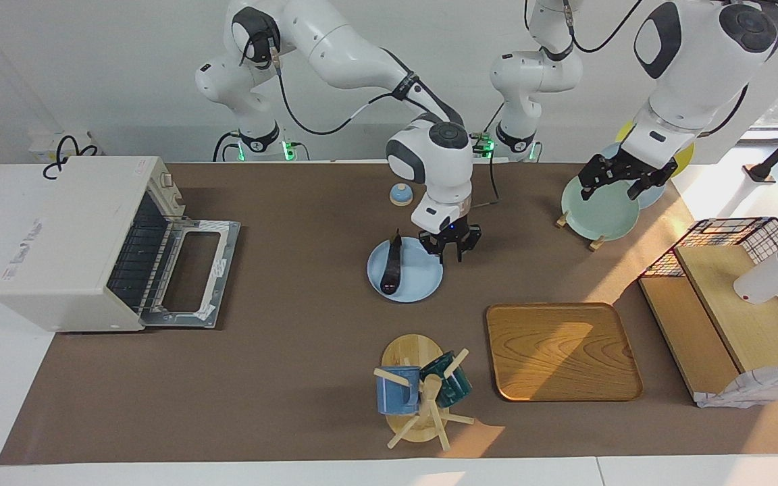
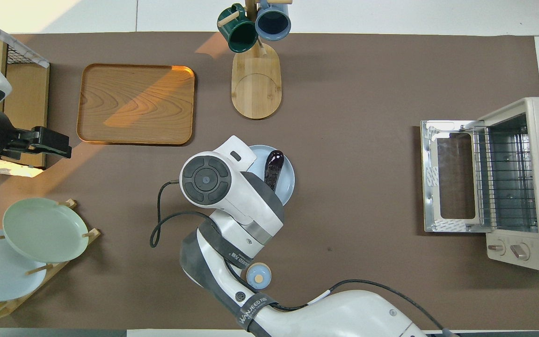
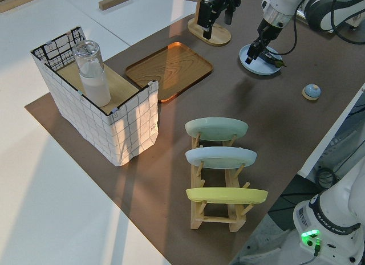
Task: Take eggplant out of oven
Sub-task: 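Carry the plate out with the right gripper and set it on the table, then grasp the eggplant with the left gripper while the right gripper returns to the oven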
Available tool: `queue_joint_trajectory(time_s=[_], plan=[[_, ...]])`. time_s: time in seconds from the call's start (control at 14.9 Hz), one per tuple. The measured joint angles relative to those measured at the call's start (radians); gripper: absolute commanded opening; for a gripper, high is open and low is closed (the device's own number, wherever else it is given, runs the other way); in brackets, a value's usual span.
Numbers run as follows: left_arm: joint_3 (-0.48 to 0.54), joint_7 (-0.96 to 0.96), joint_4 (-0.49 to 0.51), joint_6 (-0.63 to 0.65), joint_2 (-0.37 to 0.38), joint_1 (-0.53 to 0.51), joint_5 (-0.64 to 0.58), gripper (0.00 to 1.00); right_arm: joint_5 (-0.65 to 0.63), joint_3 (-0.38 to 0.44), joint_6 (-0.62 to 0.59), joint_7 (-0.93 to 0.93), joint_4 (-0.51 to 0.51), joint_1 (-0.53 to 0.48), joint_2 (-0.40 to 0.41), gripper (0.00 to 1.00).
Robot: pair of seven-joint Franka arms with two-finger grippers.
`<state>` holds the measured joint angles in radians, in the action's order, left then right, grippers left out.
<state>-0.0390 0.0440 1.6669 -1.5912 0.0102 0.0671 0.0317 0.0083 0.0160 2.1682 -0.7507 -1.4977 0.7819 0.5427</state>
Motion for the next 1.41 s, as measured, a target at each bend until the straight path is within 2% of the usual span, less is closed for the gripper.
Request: queue_joint_trajectory(time_s=[0.2, 0.27, 0.4, 0.47, 0.74, 0.87, 1.07, 1.41], plan=[[0.000, 0.000, 0.000, 0.000, 0.000, 0.000, 0.000, 1.00, -0.012, 0.012, -0.237, 0.097, 0.001, -0.066, -0.082, 0.02], [-0.001, 0.000, 0.000, -0.002, 0.000, 0.000, 0.000, 1.00, -0.022, 0.012, -0.306, 0.121, -0.002, -0.103, -0.106, 0.00], [-0.005, 0.000, 0.001, -0.007, 0.000, 0.000, 0.000, 1.00, -0.111, 0.012, -0.380, 0.147, -0.047, -0.168, -0.143, 0.00], [-0.009, 0.000, 0.004, -0.020, 0.000, 0.001, 0.000, 1.00, -0.168, 0.012, -0.379, 0.150, -0.103, -0.197, -0.159, 0.00], [-0.026, 0.000, 0.035, -0.095, -0.004, 0.055, 0.008, 1.00, -0.284, 0.013, -0.204, 0.176, -0.419, -0.353, -0.219, 0.00], [-0.030, 0.003, 0.058, -0.138, -0.015, 0.105, 0.036, 1.00, -0.352, 0.013, -0.161, 0.199, -0.514, -0.417, -0.236, 0.00], [-0.033, 0.043, 0.075, -0.227, -0.072, 0.190, 0.070, 1.00, -0.403, 0.013, -0.160, 0.218, -0.556, -0.462, -0.257, 0.00], [-0.037, 0.156, 0.082, -0.444, -0.229, 0.376, 0.120, 1.00, -0.456, 0.012, -0.160, 0.233, -0.592, -0.484, -0.271, 0.00]])
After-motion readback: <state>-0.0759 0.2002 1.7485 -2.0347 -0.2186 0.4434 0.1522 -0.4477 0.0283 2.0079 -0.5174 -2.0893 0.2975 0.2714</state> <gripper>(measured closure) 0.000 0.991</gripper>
